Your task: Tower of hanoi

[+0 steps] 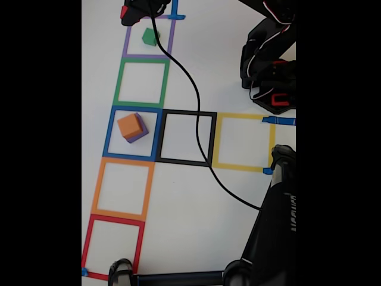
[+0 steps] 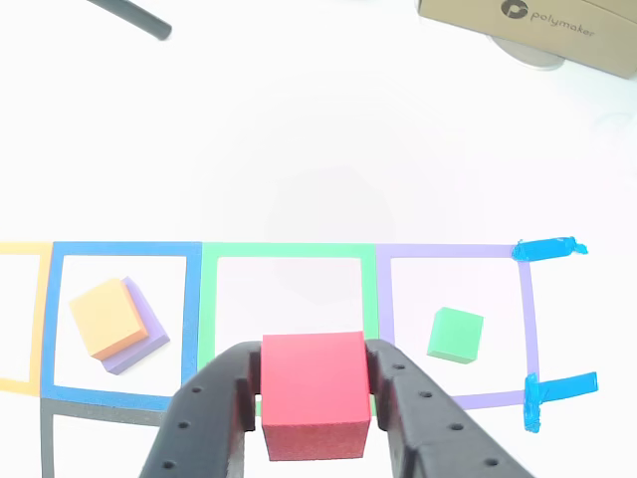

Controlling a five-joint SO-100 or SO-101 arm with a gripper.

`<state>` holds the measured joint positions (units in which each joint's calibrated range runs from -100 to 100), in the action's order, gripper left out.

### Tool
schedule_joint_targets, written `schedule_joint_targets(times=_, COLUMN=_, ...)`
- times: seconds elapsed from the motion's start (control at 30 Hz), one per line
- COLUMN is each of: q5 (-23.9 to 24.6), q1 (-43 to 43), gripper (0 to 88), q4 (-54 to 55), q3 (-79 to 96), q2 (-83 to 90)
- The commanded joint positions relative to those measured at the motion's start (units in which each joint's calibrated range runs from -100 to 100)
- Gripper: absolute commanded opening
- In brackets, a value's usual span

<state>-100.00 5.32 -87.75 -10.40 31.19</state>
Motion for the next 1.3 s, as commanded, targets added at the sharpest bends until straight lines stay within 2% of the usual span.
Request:
schedule_joint_targets(times=0.0, q5=0.0, q1=-1.8, gripper=1.1, q4=-1.4, q3=-1.4, q2=0.6)
schedule_joint_targets(times=0.1, q5=0.0, q1=-1.6, gripper=1.1, q4=2.8, q3=6.6, q2=1.8)
schedule_joint_targets(times=0.37, q5=0.0, q1=-2.6, gripper=1.5, q4=22.8, q3=32.1, q2=3.6)
schedule_joint_targets(times=0.7, q5=0.0, q1=-5.0, gripper=2.0, q4=61.6, q3=58.1, q2=-4.9)
schedule_joint_targets(times=0.97, q5=0.0, q1=-1.6, gripper=3.2, q4=89.7, q3=70.8, q2=-15.9)
schedule_joint_targets(times=1.27, q5=0.0, q1=-0.7, gripper=2.7, q4=109.4, q3=76.2, q2=-26.1)
